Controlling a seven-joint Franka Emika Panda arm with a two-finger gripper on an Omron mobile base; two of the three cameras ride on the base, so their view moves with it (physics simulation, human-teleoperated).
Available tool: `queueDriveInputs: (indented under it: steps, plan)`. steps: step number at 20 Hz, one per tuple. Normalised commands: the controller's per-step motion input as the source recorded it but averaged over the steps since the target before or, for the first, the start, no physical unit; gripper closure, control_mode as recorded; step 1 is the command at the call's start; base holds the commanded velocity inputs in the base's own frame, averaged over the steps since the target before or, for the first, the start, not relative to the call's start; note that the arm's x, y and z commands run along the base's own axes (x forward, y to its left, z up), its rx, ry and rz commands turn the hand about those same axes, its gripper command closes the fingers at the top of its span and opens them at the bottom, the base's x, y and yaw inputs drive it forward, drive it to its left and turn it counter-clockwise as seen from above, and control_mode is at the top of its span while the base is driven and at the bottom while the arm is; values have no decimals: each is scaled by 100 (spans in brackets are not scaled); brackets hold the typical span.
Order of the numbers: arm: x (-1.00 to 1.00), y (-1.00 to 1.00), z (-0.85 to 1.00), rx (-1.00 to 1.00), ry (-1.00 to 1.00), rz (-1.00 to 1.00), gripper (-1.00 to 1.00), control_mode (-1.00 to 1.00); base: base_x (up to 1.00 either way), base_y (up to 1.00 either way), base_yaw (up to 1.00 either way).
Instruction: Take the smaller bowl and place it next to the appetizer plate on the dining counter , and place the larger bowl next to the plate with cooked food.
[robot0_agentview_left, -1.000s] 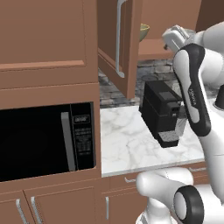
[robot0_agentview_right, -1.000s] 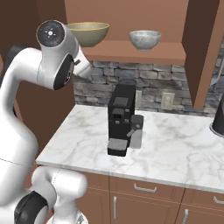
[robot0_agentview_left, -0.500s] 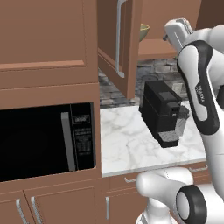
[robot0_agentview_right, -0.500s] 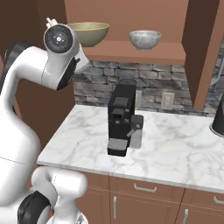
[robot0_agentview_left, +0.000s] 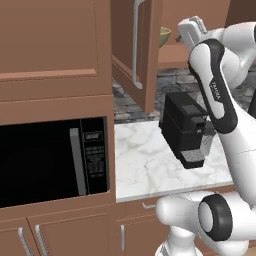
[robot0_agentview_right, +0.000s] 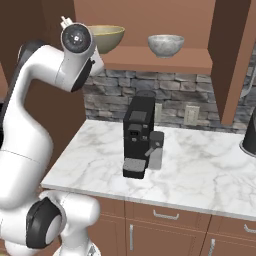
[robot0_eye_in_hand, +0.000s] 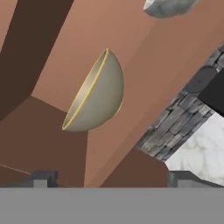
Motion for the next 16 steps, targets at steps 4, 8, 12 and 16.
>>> queueDriveInputs:
  steps: [4,8,12,16]
  plan:
    - [61,7,3,0,17,0,-100,-100,0,0,0]
    - [35,0,14,0,1,0,-100,-100,0,0,0]
    - [23,0,12,0,0,0,-100,-100,0,0,0]
    - [37,8,0,0,16,0,-100,-100,0,0,0]
